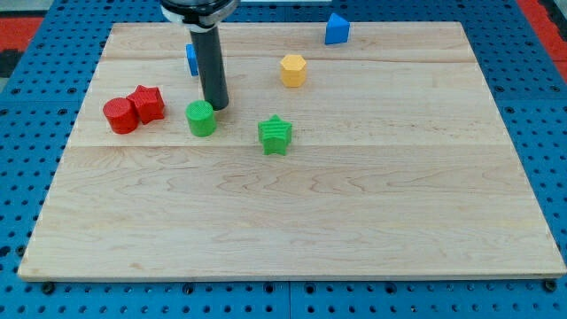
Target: Push the green star into the green circle
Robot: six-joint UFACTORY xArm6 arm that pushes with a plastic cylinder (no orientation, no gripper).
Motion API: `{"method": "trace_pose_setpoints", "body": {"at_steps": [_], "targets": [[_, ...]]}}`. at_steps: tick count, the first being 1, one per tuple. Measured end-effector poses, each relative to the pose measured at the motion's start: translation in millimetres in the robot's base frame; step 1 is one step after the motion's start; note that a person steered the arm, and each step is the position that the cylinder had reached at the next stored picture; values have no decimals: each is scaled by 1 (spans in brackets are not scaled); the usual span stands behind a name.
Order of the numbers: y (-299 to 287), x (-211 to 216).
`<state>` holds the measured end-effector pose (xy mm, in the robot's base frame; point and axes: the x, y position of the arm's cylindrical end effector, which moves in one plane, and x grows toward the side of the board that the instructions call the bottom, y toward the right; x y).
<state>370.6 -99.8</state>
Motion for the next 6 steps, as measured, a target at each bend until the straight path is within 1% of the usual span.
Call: {"method": "trace_pose_setpoints", "body": {"at_steps": [1, 2, 3, 4, 5, 6], "targets": [[107, 21], [82, 74], [41, 77], [109, 128], [40, 140], [36, 111]]}}
